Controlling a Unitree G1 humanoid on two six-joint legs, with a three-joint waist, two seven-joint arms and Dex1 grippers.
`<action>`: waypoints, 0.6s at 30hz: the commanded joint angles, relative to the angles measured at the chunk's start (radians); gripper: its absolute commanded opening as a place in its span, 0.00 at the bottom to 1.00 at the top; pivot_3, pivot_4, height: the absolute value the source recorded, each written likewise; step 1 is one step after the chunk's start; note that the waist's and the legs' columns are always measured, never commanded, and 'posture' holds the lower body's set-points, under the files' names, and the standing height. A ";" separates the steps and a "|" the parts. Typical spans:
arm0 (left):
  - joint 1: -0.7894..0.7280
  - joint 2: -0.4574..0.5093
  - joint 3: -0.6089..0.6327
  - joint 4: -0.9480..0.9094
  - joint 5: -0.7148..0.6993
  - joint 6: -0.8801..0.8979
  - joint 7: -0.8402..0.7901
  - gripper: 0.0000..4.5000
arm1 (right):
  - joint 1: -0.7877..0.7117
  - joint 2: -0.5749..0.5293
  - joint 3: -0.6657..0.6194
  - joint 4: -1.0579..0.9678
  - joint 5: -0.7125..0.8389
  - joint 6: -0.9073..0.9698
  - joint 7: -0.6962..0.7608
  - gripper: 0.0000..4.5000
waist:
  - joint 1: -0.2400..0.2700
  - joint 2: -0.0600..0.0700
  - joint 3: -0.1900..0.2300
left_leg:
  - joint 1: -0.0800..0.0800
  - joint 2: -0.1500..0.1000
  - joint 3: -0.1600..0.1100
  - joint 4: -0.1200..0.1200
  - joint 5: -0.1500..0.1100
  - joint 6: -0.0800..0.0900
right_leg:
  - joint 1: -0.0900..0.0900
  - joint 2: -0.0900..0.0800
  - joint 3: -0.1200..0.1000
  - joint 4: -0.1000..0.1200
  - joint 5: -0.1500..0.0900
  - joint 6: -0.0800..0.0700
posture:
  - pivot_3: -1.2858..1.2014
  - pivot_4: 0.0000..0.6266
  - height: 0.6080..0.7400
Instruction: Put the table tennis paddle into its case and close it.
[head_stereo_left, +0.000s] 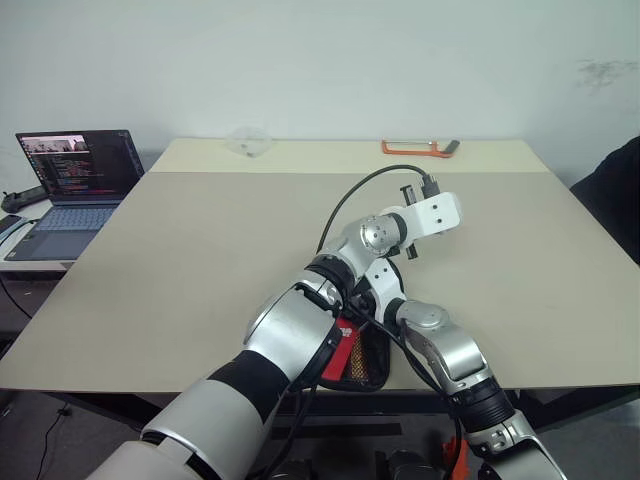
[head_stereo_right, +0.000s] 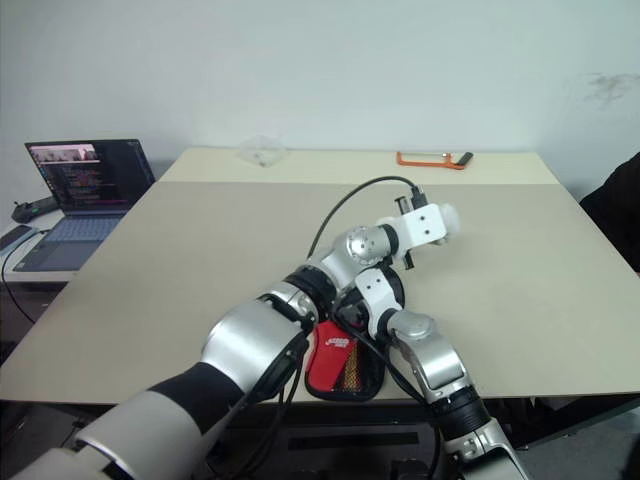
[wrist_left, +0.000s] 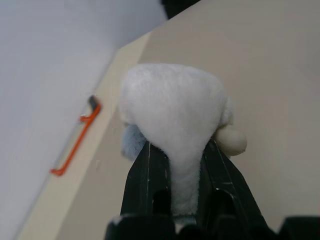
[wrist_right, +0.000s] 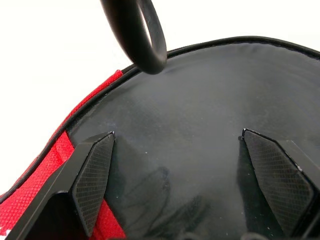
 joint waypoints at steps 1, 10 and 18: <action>-0.008 -0.033 0.021 -0.056 -0.038 -0.032 -0.059 0.36 | 0.045 0.006 0.050 0.129 -0.007 0.064 0.023 1.00 | 0.000 0.001 0.000 | 0.001 0.000 0.000 0.000 0.000 0.000 | 0.001 0.000 0.000 -0.001 0.000 0.000 | 0.52 0.24 1.00; -0.001 0.033 0.082 -0.062 -0.076 0.017 0.018 0.86 | 0.016 0.006 0.021 0.154 -0.008 0.055 0.026 1.00 | -0.014 0.005 -0.003 | 0.006 0.000 -0.003 0.000 0.000 0.000 | 0.009 0.000 -0.003 -0.004 0.000 0.001 | 0.52 0.24 1.00; 0.007 0.152 0.259 -0.078 -0.238 0.097 0.038 0.86 | -0.008 0.012 -0.004 0.163 -0.004 0.055 0.022 1.00 | -0.023 0.005 -0.003 | 0.006 0.001 -0.003 0.000 0.000 0.000 | 0.009 0.000 -0.003 -0.004 0.000 0.001 | 0.52 0.24 1.00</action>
